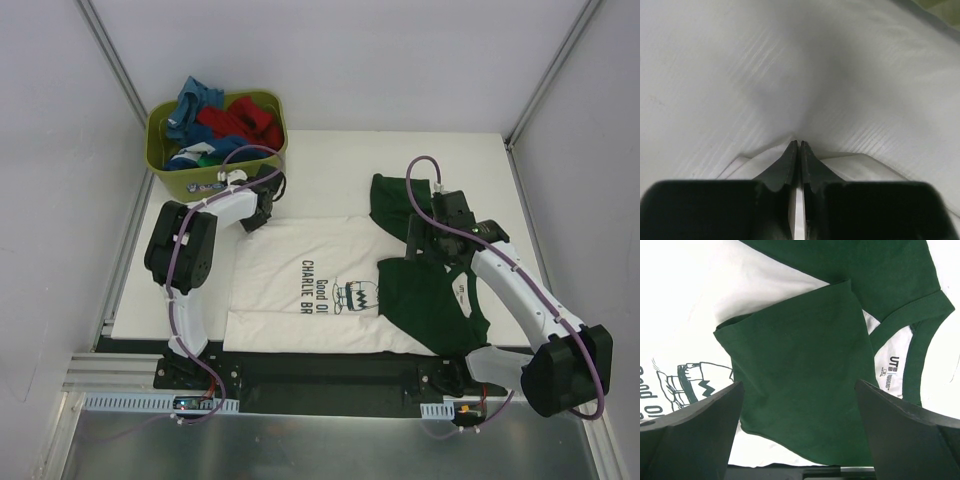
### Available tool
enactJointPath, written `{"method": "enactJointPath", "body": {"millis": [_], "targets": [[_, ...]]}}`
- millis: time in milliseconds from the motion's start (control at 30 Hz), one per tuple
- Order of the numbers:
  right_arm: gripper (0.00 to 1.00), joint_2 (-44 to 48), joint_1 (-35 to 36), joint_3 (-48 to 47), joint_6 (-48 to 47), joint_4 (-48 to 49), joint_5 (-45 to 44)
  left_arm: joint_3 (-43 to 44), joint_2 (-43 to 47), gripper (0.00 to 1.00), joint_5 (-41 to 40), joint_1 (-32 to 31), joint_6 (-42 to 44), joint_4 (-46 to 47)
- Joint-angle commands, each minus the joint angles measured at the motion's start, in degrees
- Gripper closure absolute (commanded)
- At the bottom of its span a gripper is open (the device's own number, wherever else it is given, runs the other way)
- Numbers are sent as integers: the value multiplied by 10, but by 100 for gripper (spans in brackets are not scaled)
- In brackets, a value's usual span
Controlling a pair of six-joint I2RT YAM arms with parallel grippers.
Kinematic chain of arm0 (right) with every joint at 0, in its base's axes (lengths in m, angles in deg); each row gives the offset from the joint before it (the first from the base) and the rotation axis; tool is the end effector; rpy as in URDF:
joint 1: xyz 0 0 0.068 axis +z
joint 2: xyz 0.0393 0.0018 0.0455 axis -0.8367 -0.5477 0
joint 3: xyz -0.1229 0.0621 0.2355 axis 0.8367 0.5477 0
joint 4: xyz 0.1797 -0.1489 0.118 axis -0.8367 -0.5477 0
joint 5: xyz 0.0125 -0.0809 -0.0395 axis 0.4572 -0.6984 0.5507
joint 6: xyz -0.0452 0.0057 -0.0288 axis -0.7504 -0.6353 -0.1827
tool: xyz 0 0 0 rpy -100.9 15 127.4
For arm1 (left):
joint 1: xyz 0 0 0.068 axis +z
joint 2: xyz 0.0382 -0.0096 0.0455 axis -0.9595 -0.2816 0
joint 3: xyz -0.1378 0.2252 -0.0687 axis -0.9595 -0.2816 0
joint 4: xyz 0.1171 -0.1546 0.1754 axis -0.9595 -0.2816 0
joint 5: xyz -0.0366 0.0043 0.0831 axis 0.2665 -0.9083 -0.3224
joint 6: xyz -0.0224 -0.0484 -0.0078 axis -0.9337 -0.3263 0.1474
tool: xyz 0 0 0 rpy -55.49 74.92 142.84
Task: Fold and stack the t-shirts
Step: Grap the side of the flattened tshirt furthest away from the robot with both arms
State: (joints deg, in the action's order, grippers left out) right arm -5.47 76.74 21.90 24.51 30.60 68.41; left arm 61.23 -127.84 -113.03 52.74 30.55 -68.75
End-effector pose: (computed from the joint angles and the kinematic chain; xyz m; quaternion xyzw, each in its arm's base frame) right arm 0.2286 0.0771 0.2740 -0.0930 0.9421 -0.0026 0.3220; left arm 0.3808 -0.1252 0.1664 -0.3178 0.8836 0.0856 0.3331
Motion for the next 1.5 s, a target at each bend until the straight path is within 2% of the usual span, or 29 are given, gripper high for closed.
{"method": "enactJointPath", "body": {"millis": [0,133,333,533,667,700,733,833,933,1133,1267,1367,1467], "targets": [[3,5,-3,-11,-7,2,-15,-19,48,100,-8,3,5,-8],[3,-12,-3,-53,-24,13,-12,-18,76,100,-12,2,21,-8],[3,-122,-3,-158,-61,33,-9,-38,124,100,-5,-5,36,-10],[3,-349,-35,-371,-115,24,-6,-68,153,100,3,-19,47,-12],[2,-491,-68,-525,-95,-10,17,-78,162,100,3,-26,45,-11],[1,-519,-74,-594,-90,-31,19,-78,164,100,3,-26,45,-11],[1,-572,-84,-626,-83,-45,18,-77,164,100,3,-27,46,-11],[1,-649,-98,-719,-73,-65,31,-67,157,100,3,-30,57,-11],[1,-689,-102,-743,-77,-66,39,-59,148,100,3,-31,61,-12],[2,-705,-103,-714,-79,-78,-5,-49,131,100,3,-31,64,-11],[1,-721,-105,-718,-69,-99,17,-48,127,100,0,-31,64,-11],[7,-733,-105,-722,-64,-106,37,-51,131,100,-6,-31,65,-11],[26,-750,-105,-737,-59,-110,40,-44,129,100,-14,-31,72,-11]]}}
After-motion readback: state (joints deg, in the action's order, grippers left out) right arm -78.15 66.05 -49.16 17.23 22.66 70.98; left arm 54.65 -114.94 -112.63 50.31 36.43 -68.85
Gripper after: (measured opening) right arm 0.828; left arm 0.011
